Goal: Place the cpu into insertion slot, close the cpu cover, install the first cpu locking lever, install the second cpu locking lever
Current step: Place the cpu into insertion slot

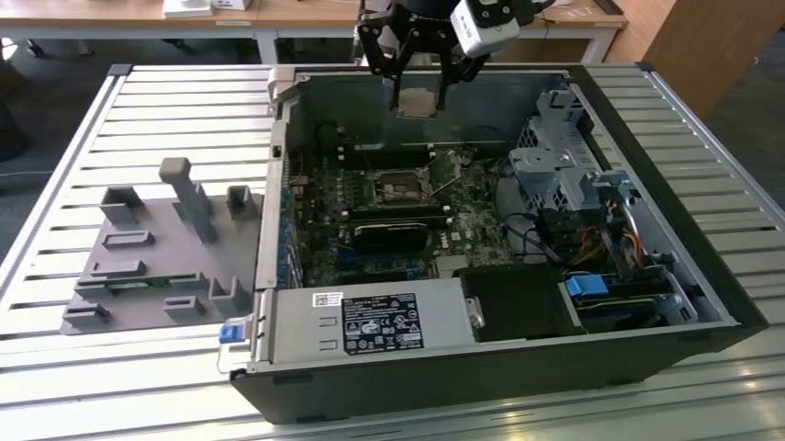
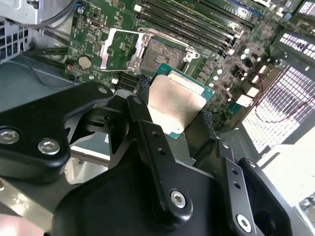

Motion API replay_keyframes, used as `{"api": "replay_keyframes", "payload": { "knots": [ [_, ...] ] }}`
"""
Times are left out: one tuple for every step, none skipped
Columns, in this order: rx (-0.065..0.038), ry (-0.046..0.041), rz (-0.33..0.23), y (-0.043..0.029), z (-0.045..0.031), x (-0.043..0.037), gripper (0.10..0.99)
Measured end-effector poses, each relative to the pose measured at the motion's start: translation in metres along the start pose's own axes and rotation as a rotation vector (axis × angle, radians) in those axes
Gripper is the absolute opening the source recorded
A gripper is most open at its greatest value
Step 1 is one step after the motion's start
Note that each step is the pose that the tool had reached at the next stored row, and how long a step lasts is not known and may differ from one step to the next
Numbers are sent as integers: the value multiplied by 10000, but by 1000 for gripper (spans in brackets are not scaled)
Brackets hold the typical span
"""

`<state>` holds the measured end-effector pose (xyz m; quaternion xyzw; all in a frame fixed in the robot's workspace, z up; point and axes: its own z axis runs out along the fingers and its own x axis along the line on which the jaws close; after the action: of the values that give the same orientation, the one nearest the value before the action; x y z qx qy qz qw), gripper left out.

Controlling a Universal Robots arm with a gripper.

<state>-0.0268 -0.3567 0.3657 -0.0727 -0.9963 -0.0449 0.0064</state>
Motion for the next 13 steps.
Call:
{"api": "replay_keyframes", "payload": {
  "knots": [
    [-2, -10, 106, 0, 1, 0, 541],
    [-4, -20, 222, 0, 2, 0, 541],
    [-4, -29, 318, 0, 3, 0, 541],
    [-6, -37, 412, 0, 4, 0, 541],
    [-8, -45, 504, 0, 5, 0, 541],
    [-9, -53, 593, 0, 5, 0, 541],
    [-8, -62, 679, 0, 6, 0, 541],
    [-8, -70, 768, 0, 7, 0, 541],
    [-9, -79, 866, -1, 7, 0, 541],
    [-10, -87, 956, -1, 8, 0, 541],
    [-11, -95, 1052, -1, 8, 0, 541],
    [-13, -104, 1151, -1, 9, 0, 541],
    [-15, -112, 1241, 0, 10, 0, 541]
  ]
}}
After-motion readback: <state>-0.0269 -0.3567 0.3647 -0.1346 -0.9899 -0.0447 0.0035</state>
